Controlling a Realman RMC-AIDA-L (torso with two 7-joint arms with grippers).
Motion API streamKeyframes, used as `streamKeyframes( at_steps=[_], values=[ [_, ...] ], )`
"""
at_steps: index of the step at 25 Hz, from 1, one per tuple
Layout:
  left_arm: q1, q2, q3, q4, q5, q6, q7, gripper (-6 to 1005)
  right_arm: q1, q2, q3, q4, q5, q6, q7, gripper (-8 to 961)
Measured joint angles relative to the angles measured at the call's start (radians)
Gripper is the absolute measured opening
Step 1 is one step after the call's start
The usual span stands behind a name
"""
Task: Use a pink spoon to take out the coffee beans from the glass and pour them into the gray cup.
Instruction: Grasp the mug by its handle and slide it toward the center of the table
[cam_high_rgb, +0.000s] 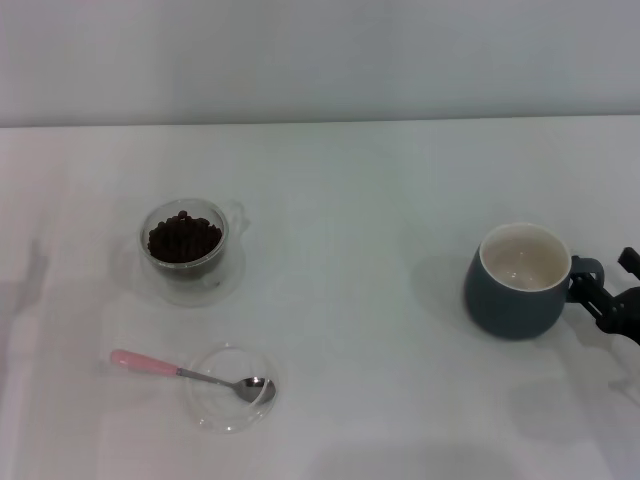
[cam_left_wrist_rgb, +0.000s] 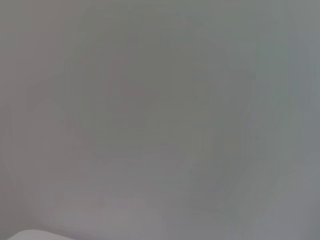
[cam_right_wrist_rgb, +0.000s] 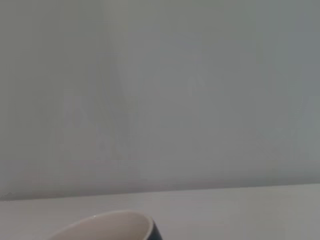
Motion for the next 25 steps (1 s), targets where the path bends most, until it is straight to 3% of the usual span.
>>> streamKeyframes(
  at_steps=[4, 10, 20, 25],
  values=[
    [0.001, 0.000, 0.000, 0.000, -0.011, 0.001, 0.000, 795, 0.015, 0.001, -0.004, 0.005, -0.003, 0.021, 0.000, 860],
    [0.004, 0.002, 0.000, 0.000, -0.011, 0.003, 0.000, 797, 0.031, 0.003, -0.005, 0.017, -0.004, 0.021, 0.000, 675],
    [0.006, 0.002, 0.000, 0.002, -0.023, 0.003, 0.001, 795, 0.067, 0.006, -0.012, 0.071, -0.008, 0.025, 0.000, 222],
    [0.007, 0.002, 0.000, 0.002, -0.033, 0.002, 0.003, 796, 0.097, 0.011, -0.024, 0.082, -0.048, 0.035, 0.000, 195]
  ],
)
